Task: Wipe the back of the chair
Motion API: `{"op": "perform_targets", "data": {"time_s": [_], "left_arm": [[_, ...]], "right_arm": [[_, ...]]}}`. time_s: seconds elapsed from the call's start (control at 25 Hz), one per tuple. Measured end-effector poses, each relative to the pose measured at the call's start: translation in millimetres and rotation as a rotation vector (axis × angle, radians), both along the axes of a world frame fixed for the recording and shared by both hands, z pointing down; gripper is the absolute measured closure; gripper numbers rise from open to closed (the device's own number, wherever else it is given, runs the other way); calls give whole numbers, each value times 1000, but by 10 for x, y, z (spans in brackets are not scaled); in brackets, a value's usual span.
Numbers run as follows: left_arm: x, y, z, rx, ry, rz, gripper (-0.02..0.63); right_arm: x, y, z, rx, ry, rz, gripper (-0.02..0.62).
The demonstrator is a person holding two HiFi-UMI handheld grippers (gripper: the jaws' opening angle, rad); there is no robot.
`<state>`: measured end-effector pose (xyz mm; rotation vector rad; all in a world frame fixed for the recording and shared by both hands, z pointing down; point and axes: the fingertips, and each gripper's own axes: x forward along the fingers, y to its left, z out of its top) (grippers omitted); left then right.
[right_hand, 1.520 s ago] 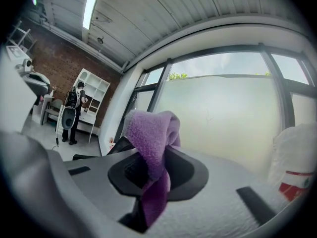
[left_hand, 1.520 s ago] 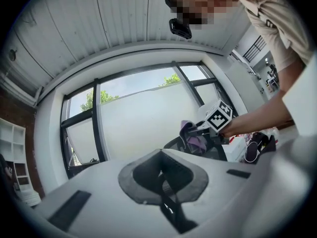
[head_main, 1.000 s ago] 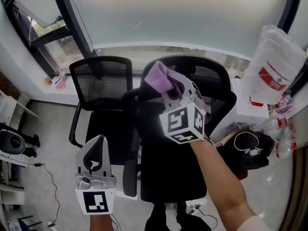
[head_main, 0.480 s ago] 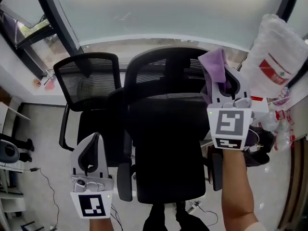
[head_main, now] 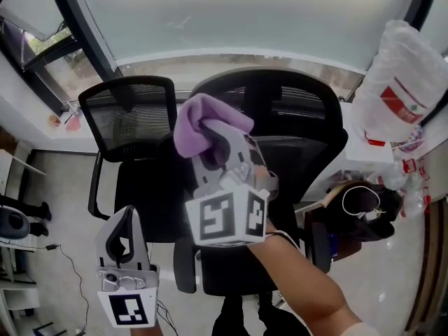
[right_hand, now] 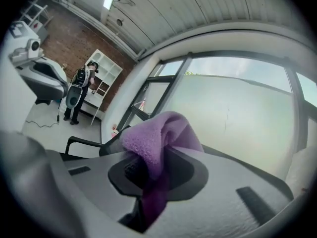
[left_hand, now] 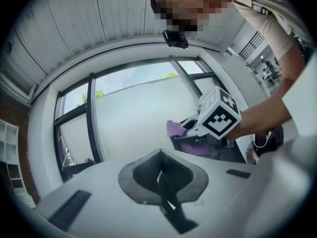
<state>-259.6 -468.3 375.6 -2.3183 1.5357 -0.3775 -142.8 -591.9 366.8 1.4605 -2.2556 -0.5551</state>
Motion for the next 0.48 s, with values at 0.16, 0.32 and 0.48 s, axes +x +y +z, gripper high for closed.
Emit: {"op": "perform_targets", "data": {"time_s": [0.16, 0.32, 0.48], "left_arm": [[-74, -8, -20, 2, 12, -10, 600], [-80, -25, -7, -4, 25, -12, 600], [167, -99, -267, 92, 76, 33, 600]], "right_arm": [[-132, 79, 11, -1, -47, -27, 537], [200, 14, 155, -32, -49, 29, 537], [1144, -74, 256, -22, -107, 187, 537]]}}
